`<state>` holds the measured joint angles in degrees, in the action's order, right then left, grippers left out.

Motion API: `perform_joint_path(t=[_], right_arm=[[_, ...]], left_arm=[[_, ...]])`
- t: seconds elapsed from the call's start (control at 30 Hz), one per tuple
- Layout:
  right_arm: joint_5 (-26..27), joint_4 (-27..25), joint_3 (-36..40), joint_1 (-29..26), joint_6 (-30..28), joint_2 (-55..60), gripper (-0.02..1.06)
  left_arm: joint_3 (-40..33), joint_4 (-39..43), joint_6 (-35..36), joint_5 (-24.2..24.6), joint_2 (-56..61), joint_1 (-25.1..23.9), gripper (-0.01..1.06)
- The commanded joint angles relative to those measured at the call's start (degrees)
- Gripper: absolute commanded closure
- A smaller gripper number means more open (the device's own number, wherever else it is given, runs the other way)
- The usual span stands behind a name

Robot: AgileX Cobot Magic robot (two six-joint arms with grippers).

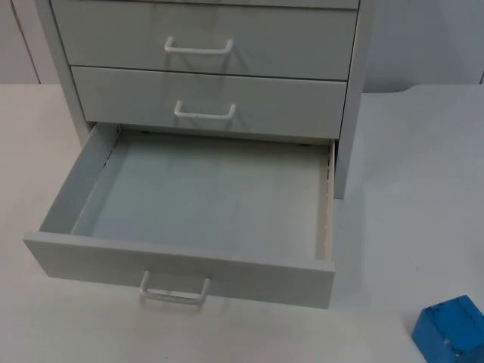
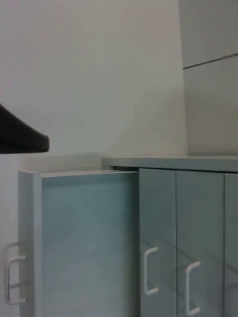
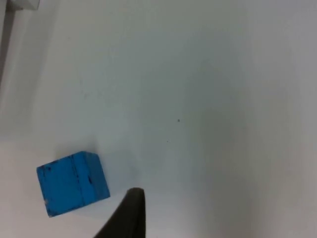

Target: Open the drawer with the left hand, place the block into the drawer with the right hand, then close the drawer with the left hand.

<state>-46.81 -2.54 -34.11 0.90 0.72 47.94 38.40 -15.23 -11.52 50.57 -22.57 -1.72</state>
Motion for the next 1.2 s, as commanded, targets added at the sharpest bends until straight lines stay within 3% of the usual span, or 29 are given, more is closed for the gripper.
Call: perform_joint_path(t=[0.0, 0.2, 0.37, 0.5, 0.53, 0.67, 0.73, 0.83, 1.03, 1.17], right_arm=[[-0.45, -1.74, -0.43, -0.23, -1.75, -0.20, 0.01], [-2.22, -5.35, -3.08, 3.40, -3.06, 1.23, 0.03], [-3.57, -5.09, -5.37, 10.84, 0.15, 8.66, 0.06], [-2.30, -4.08, -7.68, 21.48, 3.36, 19.17, 0.06], [-2.30, -4.08, -7.68, 21.48, 3.36, 19.17, 0.06], [2.02, 6.27, -9.53, 32.28, 16.66, 29.79, 0.06], [5.12, 9.31, -9.62, 35.21, 19.94, 33.03, 0.06], [10.01, 9.40, -9.62, 36.49, 20.90, 39.15, 0.07], [10.65, 11.69, -9.62, 36.13, 22.06, 44.72, 0.11], [15.29, 11.82, -9.62, 36.44, 24.59, 48.64, 0.15]], left_arm=[[0.13, 0.47, -0.02, 0.58, 0.74, -0.13, 0.00], [0.13, 0.88, -0.02, 0.66, 0.84, -0.13, 0.00], [0.13, 0.86, -0.02, 0.35, 0.84, -0.13, 0.00], [0.13, 0.86, -0.02, 0.49, 0.84, -0.13, 0.00], [0.13, 0.86, -0.02, 0.49, 0.84, -0.13, 0.00], [0.13, 0.86, -0.02, 0.60, 0.84, -0.13, 0.00], [0.13, 0.86, -0.02, 0.60, 0.84, -0.13, 0.00], [0.13, 0.86, -0.02, 0.60, 0.84, -0.13, 0.00], [0.13, 1.01, -0.02, 1.35, 0.84, -0.13, 0.00], [0.13, 1.23, -0.02, 1.61, 0.84, -0.13, 0.00]])
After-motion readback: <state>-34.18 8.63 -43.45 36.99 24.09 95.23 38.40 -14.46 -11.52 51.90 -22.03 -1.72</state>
